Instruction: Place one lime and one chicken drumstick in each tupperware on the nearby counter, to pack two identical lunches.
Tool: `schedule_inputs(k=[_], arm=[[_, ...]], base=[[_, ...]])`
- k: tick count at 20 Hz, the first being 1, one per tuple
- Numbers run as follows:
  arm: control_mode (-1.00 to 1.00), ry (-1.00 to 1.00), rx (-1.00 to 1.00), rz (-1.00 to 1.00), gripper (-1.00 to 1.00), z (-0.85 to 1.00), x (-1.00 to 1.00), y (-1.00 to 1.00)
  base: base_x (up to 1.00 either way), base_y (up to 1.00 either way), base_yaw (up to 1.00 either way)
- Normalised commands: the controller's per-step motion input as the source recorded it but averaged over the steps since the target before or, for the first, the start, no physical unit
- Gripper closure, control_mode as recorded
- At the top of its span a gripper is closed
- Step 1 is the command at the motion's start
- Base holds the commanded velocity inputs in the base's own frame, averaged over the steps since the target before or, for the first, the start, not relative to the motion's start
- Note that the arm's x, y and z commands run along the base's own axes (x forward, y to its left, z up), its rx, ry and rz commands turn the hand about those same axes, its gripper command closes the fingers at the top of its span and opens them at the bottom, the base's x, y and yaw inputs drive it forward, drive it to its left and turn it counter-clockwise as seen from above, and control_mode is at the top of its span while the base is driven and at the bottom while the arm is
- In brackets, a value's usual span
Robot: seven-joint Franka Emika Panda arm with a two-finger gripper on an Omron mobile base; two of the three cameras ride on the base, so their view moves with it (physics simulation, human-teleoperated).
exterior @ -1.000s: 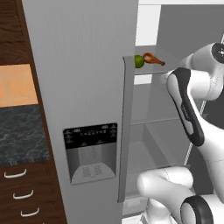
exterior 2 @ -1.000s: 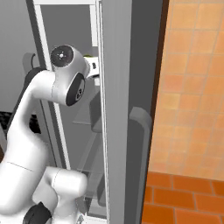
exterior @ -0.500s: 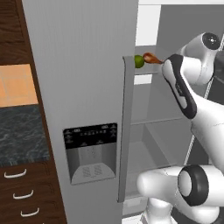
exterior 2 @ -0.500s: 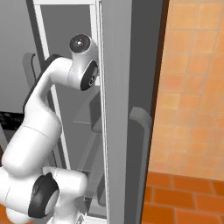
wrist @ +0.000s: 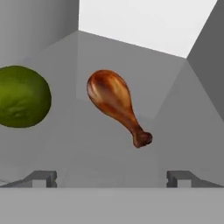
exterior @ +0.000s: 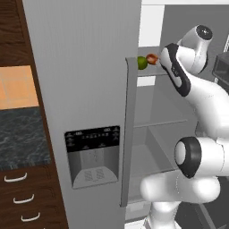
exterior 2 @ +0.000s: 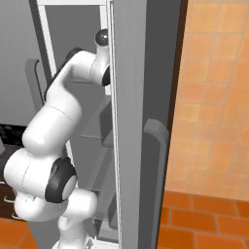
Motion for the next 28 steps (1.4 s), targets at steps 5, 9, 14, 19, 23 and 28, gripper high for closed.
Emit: schedule_inputs(k=[5, 9, 14, 19, 23, 28], arm=[[-1.00, 0.06, 0.00, 0.05, -1.00, -0.16, 0.75, -0.05], [-1.00, 0.07, 0.00, 0.05, -1.00, -0.11, 0.72, -0.08], [-1.00, 0.03, 0.00, 0.05, -1.00, -0.17, 0.71, -0.05], [-1.00, 0.04, -0.01, 0.05, 1.00, -0.27, 0.55, -0.04], [-1.00, 0.14, -0.07, 0.00, 1.00, -0.79, 0.00, 0.03], [-1.00, 0.06, -0.04, 0.00, 1.00, -0.75, -0.60, 0.01]], base=[[0.00, 0.00, 0.00], [0.00, 0.00, 0.00], [0.00, 0.00, 0.00], [0.00, 0.00, 0.00], [0.00, 0.00, 0.00], [0.00, 0.00, 0.00]])
